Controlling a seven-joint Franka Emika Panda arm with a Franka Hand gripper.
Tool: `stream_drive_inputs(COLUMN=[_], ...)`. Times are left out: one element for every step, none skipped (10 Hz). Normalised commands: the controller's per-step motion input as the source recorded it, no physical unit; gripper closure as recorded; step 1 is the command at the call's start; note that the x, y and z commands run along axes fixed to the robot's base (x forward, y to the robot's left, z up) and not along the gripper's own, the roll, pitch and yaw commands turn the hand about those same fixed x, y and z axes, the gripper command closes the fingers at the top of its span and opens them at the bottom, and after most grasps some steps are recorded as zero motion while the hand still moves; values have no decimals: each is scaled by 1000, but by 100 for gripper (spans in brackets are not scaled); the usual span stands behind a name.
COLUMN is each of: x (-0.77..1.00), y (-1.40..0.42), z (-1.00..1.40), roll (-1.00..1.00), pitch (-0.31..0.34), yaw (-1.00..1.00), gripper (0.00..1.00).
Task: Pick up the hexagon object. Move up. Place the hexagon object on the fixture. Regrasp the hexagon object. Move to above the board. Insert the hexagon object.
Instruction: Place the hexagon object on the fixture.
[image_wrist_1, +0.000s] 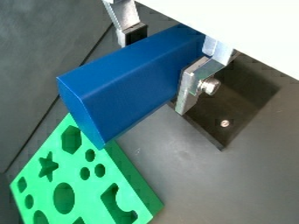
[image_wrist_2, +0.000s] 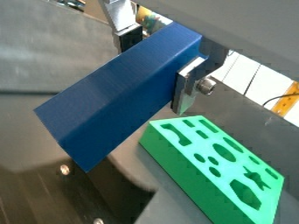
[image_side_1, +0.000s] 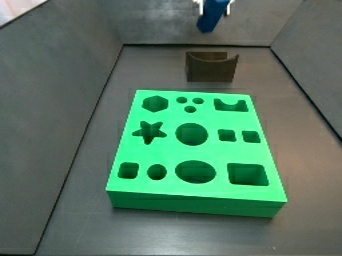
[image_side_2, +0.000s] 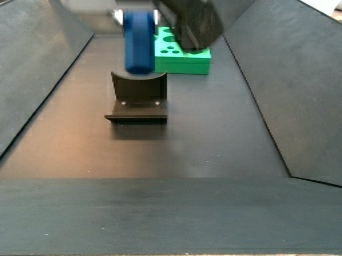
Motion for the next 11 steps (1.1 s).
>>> stream_drive_inputs(x=[169, 190, 199, 214, 217, 201, 150, 118, 95, 92, 93], y=[137, 139, 142, 145, 141, 126, 99, 114, 126, 128, 124], z=[-1000, -1000, -1000, -1000, -1000, -917, -652, -512, -457, -446, -444], roll=[-914, -707, -547, -335, -256, -187, -178, -144, -135, -132, -131], pitch=[310, 240, 187, 115, 84, 19, -36, -58, -81, -87, -86], yaw=[-174, -234, -262, -278, -271, -246, -212, -181, -146, -113, -71], gripper=[100, 100, 100, 100, 100, 100, 100, 100, 100, 100, 100])
